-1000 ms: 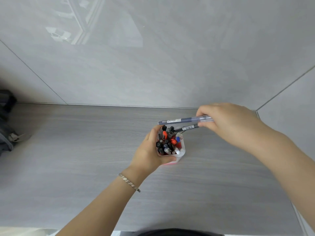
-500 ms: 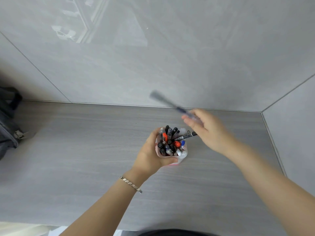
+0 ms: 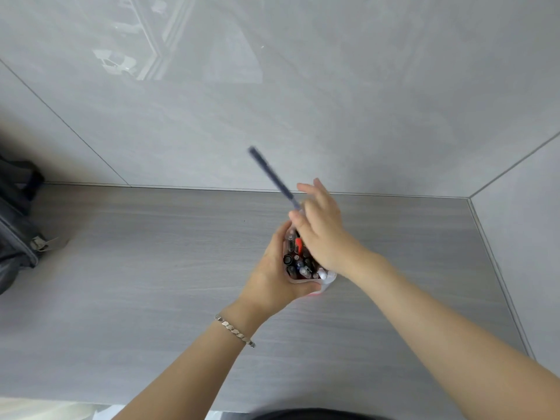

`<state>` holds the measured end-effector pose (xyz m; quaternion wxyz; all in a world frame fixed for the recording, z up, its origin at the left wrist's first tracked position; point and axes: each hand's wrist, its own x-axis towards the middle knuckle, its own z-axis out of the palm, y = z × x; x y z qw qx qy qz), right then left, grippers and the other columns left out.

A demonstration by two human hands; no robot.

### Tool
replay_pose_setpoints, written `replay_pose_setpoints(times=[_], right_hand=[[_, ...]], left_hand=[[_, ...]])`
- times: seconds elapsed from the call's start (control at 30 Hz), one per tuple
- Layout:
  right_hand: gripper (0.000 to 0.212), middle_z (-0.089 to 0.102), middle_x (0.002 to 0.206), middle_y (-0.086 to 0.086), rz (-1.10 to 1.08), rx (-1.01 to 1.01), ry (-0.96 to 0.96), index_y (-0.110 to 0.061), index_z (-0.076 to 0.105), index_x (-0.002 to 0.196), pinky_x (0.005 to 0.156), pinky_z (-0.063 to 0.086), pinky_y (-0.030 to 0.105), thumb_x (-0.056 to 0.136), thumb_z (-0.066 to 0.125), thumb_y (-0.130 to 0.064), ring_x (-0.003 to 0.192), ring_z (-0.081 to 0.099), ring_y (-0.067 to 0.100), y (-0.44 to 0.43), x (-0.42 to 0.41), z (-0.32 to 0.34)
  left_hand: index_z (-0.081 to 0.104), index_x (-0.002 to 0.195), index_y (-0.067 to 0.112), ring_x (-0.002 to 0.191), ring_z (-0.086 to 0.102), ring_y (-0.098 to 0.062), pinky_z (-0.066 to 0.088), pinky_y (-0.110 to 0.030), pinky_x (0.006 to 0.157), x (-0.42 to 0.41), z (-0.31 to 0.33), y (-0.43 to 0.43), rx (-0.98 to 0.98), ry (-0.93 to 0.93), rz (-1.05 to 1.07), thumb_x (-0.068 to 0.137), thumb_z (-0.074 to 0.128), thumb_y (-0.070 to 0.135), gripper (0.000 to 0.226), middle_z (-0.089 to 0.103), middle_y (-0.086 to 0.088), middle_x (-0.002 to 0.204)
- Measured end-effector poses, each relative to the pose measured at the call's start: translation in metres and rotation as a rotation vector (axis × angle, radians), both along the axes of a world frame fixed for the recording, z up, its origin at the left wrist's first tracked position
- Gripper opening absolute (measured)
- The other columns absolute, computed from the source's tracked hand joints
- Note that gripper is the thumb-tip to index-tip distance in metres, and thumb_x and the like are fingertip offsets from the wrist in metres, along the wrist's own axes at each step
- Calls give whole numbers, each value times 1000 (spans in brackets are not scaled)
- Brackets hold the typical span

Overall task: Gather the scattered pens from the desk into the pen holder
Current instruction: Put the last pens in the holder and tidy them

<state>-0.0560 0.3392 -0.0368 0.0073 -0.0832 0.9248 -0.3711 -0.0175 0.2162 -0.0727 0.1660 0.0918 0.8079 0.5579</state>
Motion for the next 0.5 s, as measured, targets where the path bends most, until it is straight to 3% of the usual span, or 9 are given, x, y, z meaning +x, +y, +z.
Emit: replay_pose_setpoints(times=[0.03,0.1,0.17,0.23,0.33,0.43,0.5], right_hand=[[53,46,133,17,-75,-110,33,0,56,95,112,16,32,87,25,-42,136,27,31,7,2,8],[48,59,100,15,-249,-289,48,-7,58,87,97,33,32,87,25,-43,107,51,30,32,9,24],[42,55,69,1,-310,-390,-57,-25,53,63,81,42,39,85,23,-46,76,53,28,64,21,31],[45,49,48,-7,-307,-367,-169,-28,50,55,64,38,39,85,28,-53,56,44,23,93,40,30],[36,50,42,-15,-317,-291,-240,-32,58,67,55,32,28,96,37,-30,45,40,5,120,72,21],[29,59,53,-28,-340,-249,-204,-39,58,79,56,39,8,92,48,-15,53,53,-6,135,99,19],[27,61,54,-20,-386,-323,-220,-35,60,80,55,41,5,88,54,-11,52,54,-3,136,110,19]], left_hand=[[15,125,51,127,34,4,30,-2,98,0,6,1,-38,59,-8,54,83,31,101,37,18,133],[15,129,51,132,25,1,24,-12,106,-1,16,3,-161,251,-42,54,75,46,96,27,9,144],[21,133,44,138,22,-9,23,-31,110,-7,23,6,-309,449,-148,56,67,55,90,22,10,149],[30,133,40,140,22,-16,23,-43,110,-15,23,10,-449,648,-281,62,61,59,80,27,9,149],[51,121,33,135,36,-24,32,-51,104,-26,20,17,-525,742,-367,69,53,58,58,48,4,139],[61,104,20,116,55,-26,49,-44,93,-26,15,19,-381,649,-317,71,56,45,42,62,-4,120],[61,103,15,101,58,-25,49,-38,86,-25,13,20,-348,641,-289,72,56,40,39,64,-6,109]])
